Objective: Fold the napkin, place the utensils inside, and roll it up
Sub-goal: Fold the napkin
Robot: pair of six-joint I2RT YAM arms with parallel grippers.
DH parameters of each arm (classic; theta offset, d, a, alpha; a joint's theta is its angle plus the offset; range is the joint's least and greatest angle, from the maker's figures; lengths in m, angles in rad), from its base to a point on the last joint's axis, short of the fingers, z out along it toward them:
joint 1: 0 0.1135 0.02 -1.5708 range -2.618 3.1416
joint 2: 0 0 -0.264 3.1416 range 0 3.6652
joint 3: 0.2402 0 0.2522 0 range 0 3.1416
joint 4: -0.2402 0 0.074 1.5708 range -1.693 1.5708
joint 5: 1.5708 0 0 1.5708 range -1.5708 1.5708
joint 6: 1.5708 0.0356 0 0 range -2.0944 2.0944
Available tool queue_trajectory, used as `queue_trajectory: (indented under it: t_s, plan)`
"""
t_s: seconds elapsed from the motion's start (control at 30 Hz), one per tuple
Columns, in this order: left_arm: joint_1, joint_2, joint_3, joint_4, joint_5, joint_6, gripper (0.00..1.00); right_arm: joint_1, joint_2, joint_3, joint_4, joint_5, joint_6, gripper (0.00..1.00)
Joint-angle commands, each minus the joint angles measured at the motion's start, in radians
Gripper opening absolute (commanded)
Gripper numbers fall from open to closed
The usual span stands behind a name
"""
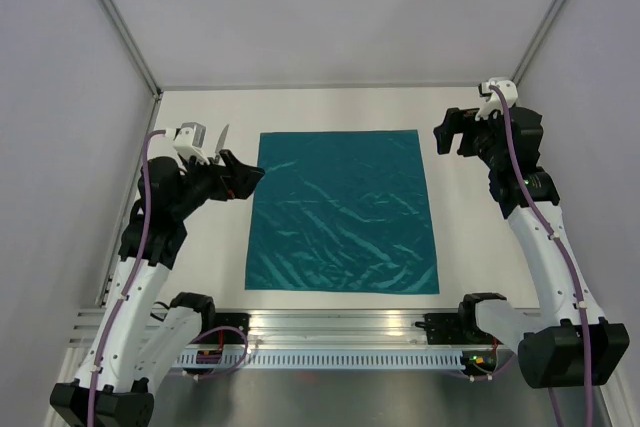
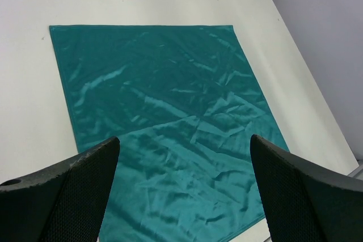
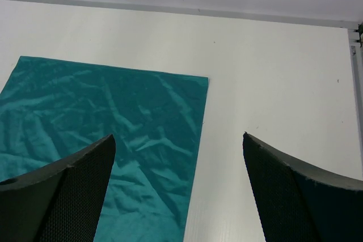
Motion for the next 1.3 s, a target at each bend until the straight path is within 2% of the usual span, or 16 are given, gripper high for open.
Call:
queue_trajectory:
  t_s: [0.0, 0.23, 0.33, 0.4, 0.43, 0.47, 0.53, 0.57, 0.63, 0.67, 0.83, 1.03, 1.27]
  plan:
    - [0.003, 0.000, 0.001, 0.019, 0.047, -0.025, 1.00, 0.004, -0.015, -0.005, -0.002, -0.015, 0.001, 0.98]
    - [0.000, 0.002, 0.003, 0.024, 0.053, -0.025, 1.00, 0.004, 0.005, 0.007, -0.027, -0.036, -0.010, 0.98]
    - [-0.043, 0.020, 0.030, 0.026, 0.006, -0.019, 1.00, 0.004, 0.026, 0.021, -0.039, -0.044, -0.013, 0.98]
    - [-0.151, 0.057, 0.062, 0.027, -0.059, -0.013, 1.00, 0.003, 0.052, 0.032, -0.051, -0.046, -0.010, 0.98]
    - [-0.205, 0.075, 0.076, 0.030, -0.155, -0.006, 1.00, 0.004, 0.061, 0.041, -0.053, -0.038, -0.010, 0.98]
    - [-0.318, 0.124, 0.088, 0.035, -0.204, 0.001, 1.00, 0.004, 0.069, 0.046, -0.056, -0.033, -0.011, 0.98]
    - [-0.423, 0.184, 0.119, 0.068, -0.316, 0.006, 1.00, 0.004, 0.097, 0.064, -0.071, -0.015, -0.010, 0.98]
    - [-0.523, 0.216, 0.127, 0.082, -0.345, 0.012, 1.00, 0.004, 0.104, 0.072, -0.078, -0.010, -0.007, 0.98]
    - [-0.625, 0.336, 0.154, 0.130, -0.469, 0.024, 1.00, 0.003, 0.117, 0.084, -0.085, -0.004, -0.002, 0.98]
    - [-0.721, 0.377, 0.176, 0.145, -0.506, 0.036, 0.99, 0.004, 0.117, 0.084, -0.085, -0.001, 0.000, 0.98]
    - [-0.979, 0.699, 0.246, 0.234, -0.661, 0.058, 0.95, 0.004, 0.123, 0.078, -0.073, 0.030, -0.003, 0.98]
    - [-1.165, 0.978, 0.384, 0.272, -0.723, 0.078, 0.89, 0.003, 0.134, 0.075, -0.067, 0.050, -0.002, 0.98]
    - [-1.262, 1.148, 0.464, 0.373, -0.700, 0.064, 0.83, 0.004, 0.138, 0.076, -0.065, 0.073, 0.000, 0.98]
